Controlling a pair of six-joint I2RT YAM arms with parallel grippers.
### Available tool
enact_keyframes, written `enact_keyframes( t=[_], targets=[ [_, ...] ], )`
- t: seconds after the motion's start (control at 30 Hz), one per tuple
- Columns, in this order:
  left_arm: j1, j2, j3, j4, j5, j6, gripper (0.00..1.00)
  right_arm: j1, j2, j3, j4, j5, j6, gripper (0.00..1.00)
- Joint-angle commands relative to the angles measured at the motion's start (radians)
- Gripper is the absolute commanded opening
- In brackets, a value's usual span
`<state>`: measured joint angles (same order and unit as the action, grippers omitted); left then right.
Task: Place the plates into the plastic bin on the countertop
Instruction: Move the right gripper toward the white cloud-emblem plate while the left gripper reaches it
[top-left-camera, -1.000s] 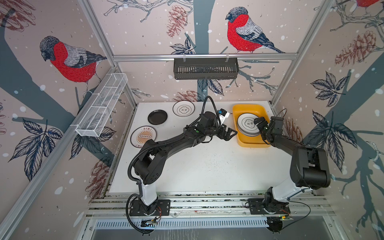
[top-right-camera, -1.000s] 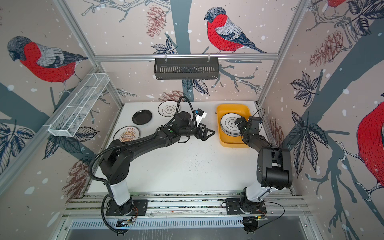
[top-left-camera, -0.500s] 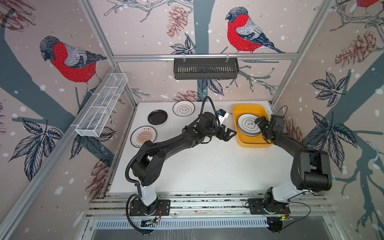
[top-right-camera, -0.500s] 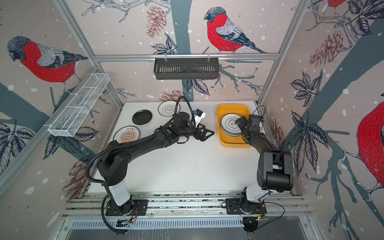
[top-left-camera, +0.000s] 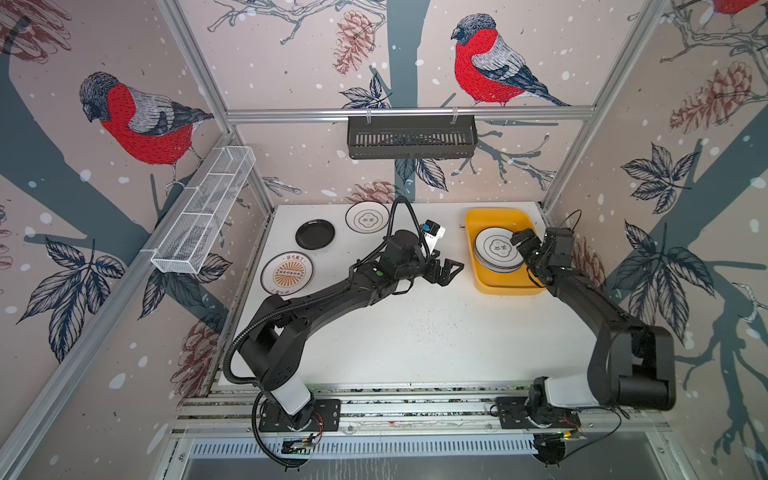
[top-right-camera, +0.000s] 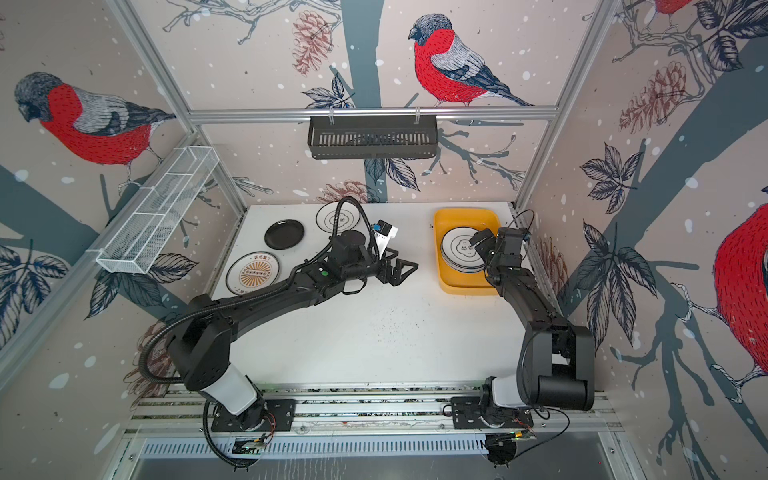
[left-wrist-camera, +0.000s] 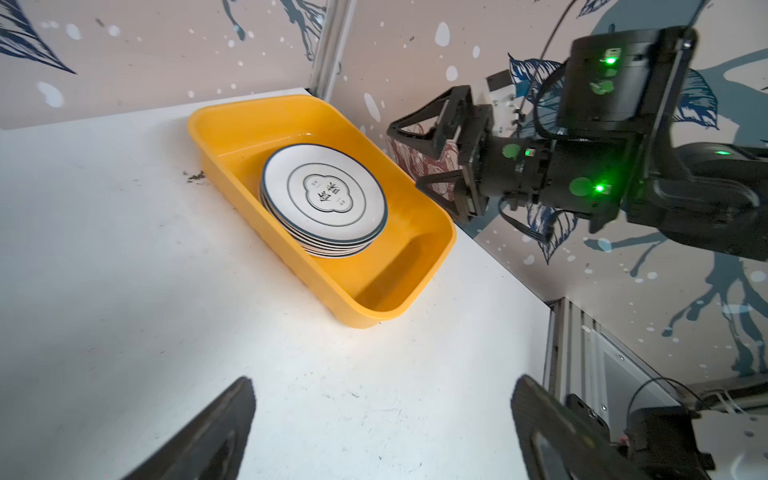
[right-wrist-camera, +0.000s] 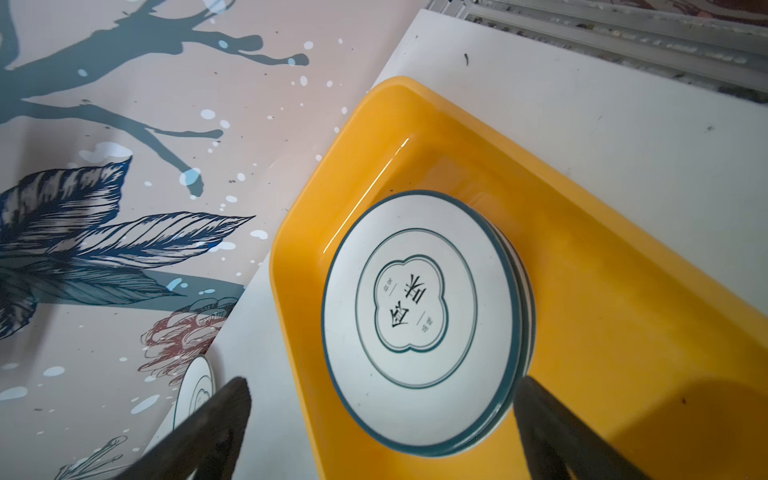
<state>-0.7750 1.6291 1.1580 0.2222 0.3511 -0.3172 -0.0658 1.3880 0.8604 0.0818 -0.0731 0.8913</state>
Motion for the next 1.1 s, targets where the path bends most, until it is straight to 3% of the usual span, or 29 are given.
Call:
enact_keyframes(
  t=[0.0, 0.47, 0.67, 0.87, 1.07],
  targets=[
    [0.005, -0.051, -0.047, 0.074, -0.062, -0.008, 0.96, 0.031, -0.057, -0.010, -0.011, 0.025, -0.002, 0.99],
    [0.087, -0.260, -0.235, 0.058, -0.167, -0.075, 0.96, 0.315, -0.289, -0.078, 0.005, 0.072, -0.056, 1.00],
    [0.124, -0.342, -0.323, 0.060, -0.267, -0.120, 0.96, 0.448, -0.287, -0.100, 0.116, 0.061, -0.028, 1.00],
    [0.179, -0.359, -0.356, 0.039, -0.324, -0.205, 0.96, 0.603, -0.182, -0.042, 0.248, 0.003, -0.073, 0.99],
    [0.344, -0.326, -0.402, 0.072, -0.143, -0.365, 0.96, 0.673, -0.069, 0.039, 0.307, -0.142, -0.164, 1.00]
  ],
)
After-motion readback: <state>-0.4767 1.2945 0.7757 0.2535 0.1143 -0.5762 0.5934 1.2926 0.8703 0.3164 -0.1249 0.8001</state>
